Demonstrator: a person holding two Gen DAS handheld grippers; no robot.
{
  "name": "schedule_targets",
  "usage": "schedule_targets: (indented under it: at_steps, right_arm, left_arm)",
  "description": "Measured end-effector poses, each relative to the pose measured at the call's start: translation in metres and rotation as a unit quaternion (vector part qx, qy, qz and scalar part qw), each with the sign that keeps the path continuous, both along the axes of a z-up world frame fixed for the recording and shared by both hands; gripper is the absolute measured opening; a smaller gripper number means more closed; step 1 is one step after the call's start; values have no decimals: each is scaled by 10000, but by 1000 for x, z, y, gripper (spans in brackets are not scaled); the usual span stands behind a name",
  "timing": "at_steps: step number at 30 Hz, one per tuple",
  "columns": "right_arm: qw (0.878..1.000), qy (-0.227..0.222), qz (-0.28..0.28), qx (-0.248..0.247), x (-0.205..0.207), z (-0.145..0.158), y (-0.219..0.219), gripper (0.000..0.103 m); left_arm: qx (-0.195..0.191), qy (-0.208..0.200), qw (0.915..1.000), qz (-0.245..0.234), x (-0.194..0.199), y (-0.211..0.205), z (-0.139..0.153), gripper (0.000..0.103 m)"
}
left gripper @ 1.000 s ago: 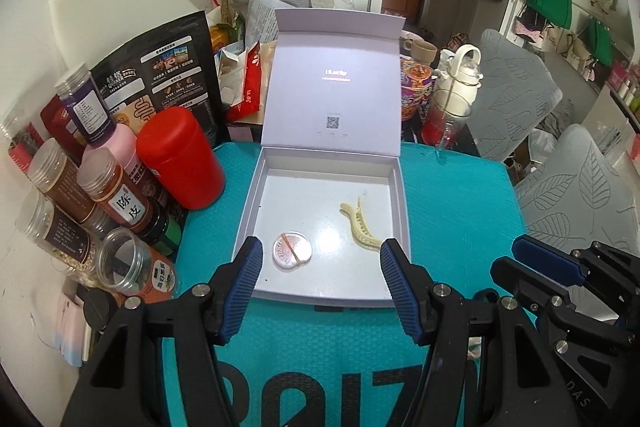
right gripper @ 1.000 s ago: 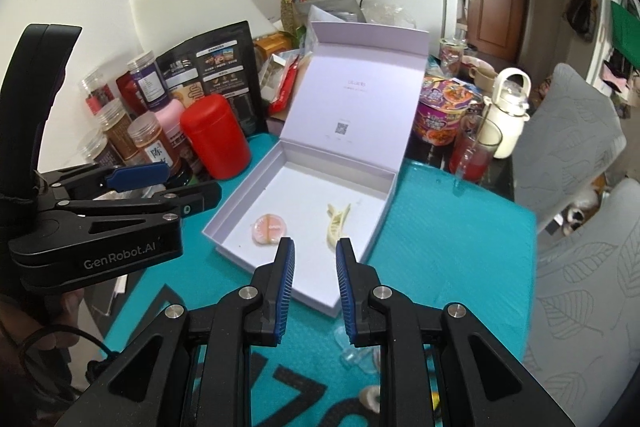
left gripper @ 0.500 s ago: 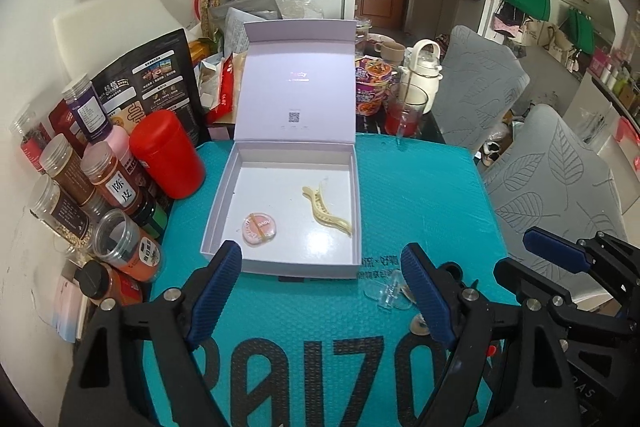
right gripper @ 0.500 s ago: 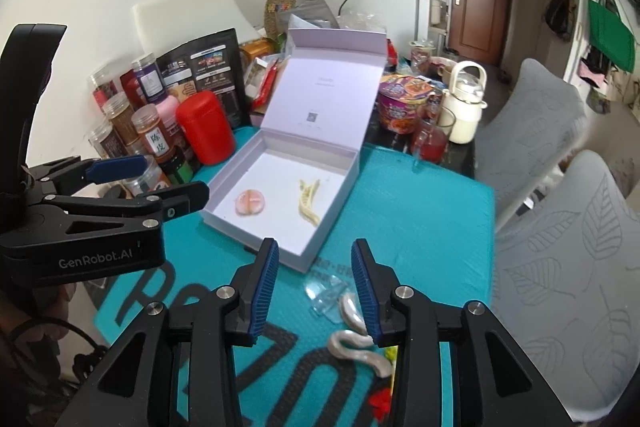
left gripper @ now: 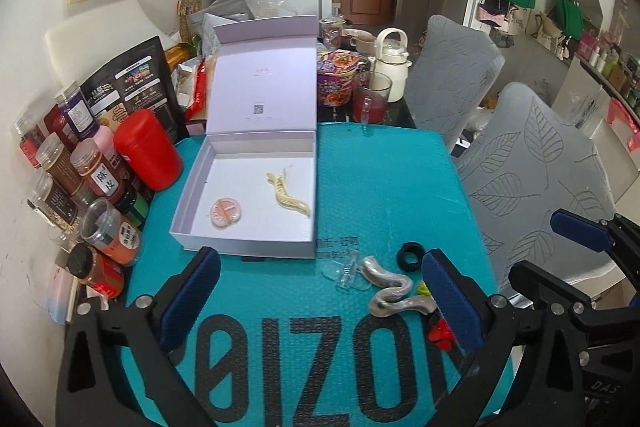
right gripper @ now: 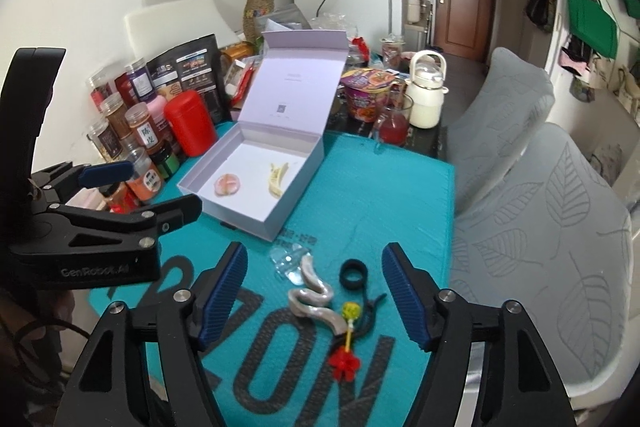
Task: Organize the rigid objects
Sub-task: 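Move both tools back toward the remaining items on the table, then grasp the pearly S-shaped clip with the left tool while the right tool grasps the red flower clip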
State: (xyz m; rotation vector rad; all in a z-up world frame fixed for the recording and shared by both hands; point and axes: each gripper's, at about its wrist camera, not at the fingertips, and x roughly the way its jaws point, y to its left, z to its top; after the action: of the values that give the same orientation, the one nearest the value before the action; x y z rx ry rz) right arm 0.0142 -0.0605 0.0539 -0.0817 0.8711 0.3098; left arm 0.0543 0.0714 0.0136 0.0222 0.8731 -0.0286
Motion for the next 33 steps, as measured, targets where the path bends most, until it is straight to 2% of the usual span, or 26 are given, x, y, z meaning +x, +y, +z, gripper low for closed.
schedule_targets:
  at_steps: [8,14,19,25,33]
  right_arm:
    - [9998,196,-6,66,-9,-10,-36,71]
    - [9993,356,105,81,-14,-20,-57,71]
    - [9986,466,239,56,-18,-30,-69,71]
    - [9979,592,257,30,-18,-48,-81,71]
    - [9965,824,67,158,-10,-81,-89,71]
  left_arm:
    - [-11,110,9999,49,-11,-31,-12,103]
    - [-308,240,9991,143,-21,-48,-27,103]
    - [-289,209,9990,263,-26,-62,-37,103]
    - [-426,363,9980,298,-20,-71,-57,103]
    - [-327,608,9975,179,-4,-74,-89,103]
